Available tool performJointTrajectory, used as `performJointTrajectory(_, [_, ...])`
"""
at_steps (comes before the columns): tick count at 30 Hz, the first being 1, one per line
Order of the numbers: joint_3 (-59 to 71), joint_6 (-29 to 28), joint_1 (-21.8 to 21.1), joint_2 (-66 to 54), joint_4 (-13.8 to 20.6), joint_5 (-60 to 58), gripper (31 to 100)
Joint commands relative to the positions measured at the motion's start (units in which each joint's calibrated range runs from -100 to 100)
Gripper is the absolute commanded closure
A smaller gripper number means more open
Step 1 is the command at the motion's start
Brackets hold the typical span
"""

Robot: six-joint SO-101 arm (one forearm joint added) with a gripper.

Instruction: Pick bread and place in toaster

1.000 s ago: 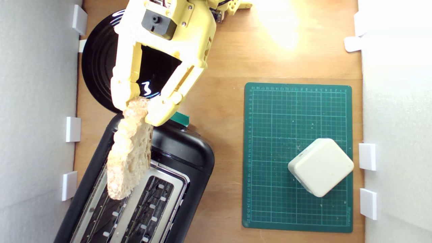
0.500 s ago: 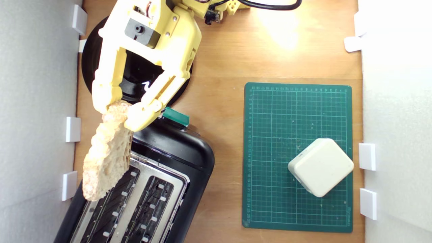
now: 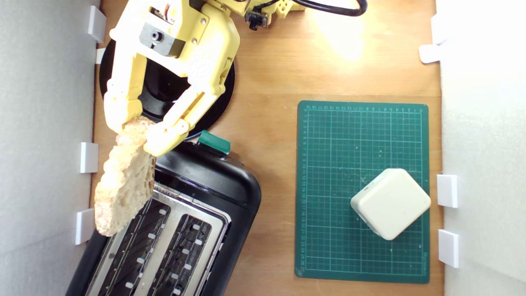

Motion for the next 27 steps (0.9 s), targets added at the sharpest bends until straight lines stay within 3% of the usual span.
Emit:
performJointTrajectory(1, [-5.80, 0.28, -0.13, -0.21, -0.55, 0.28, 74.8])
performJointTrajectory(27, [-6.44, 0.23, -1.34, 5.61, -0.64, -0.14, 74.8])
